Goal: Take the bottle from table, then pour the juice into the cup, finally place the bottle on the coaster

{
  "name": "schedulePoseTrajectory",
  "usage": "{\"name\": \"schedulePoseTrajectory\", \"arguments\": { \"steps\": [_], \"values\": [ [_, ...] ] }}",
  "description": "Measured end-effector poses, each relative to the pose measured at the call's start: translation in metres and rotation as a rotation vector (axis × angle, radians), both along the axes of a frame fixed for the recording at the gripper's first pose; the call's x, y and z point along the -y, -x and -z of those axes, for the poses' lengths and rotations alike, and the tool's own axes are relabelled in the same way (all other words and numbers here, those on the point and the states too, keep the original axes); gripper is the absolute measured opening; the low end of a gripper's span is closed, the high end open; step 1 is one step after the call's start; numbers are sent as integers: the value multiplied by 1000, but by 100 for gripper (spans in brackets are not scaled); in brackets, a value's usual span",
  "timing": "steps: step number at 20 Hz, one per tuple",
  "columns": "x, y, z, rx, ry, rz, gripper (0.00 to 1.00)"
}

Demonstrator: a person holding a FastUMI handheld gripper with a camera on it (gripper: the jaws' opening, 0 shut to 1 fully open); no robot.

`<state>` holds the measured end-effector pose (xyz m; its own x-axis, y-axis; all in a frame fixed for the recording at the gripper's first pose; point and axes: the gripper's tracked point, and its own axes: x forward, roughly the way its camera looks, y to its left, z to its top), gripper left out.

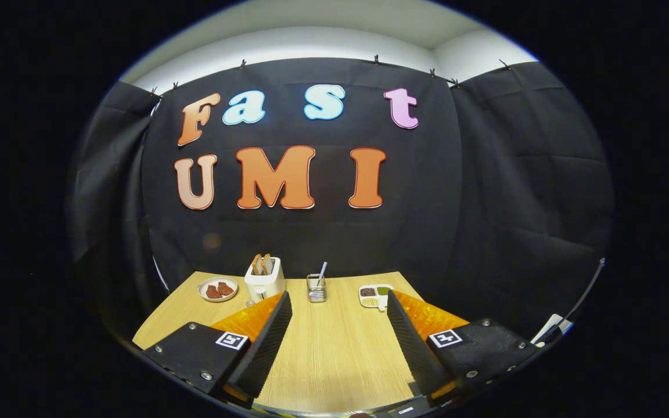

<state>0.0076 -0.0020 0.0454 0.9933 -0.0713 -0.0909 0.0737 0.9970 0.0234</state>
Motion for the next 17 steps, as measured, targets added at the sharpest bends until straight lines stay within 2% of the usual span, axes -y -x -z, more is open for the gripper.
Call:
{"name": "schedulePoseTrajectory", "arguments": {
  "steps": [17],
  "values": [
    [-13, -3, -15, 44, 16, -21, 97]
  ]
}}
